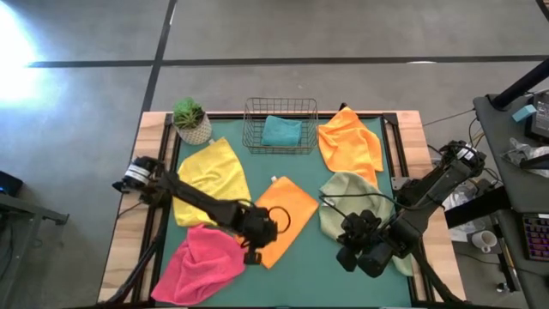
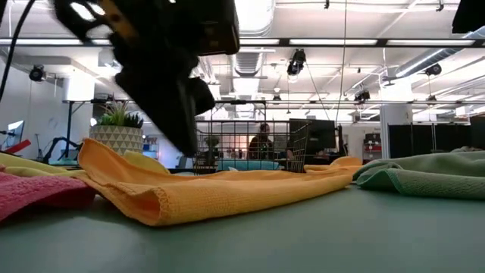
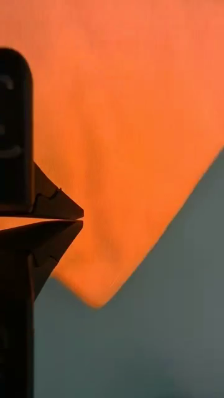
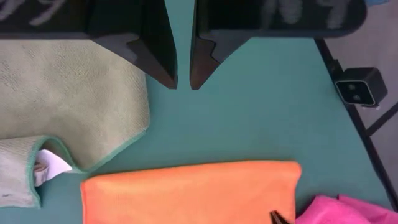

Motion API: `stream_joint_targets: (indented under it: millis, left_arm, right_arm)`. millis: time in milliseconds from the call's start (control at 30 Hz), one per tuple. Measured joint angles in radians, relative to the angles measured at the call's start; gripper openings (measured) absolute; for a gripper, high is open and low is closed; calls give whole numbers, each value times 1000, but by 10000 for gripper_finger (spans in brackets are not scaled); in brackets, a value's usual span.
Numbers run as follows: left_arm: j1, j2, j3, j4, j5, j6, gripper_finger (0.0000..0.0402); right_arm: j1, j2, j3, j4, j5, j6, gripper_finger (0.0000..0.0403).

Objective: Fold microfiber towels
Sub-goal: Fold the left orange microfiber cloth

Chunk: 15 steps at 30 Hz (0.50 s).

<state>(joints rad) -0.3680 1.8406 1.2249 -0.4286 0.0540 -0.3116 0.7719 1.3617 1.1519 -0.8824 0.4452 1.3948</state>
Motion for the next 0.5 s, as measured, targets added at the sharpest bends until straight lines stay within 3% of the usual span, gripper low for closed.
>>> stream_joint_targets:
  millis: [500]
  left_arm:
    - [-66,106,5,86,10,-127,0]
  right_arm:
    - [0,0,0,1,-1,-111,36]
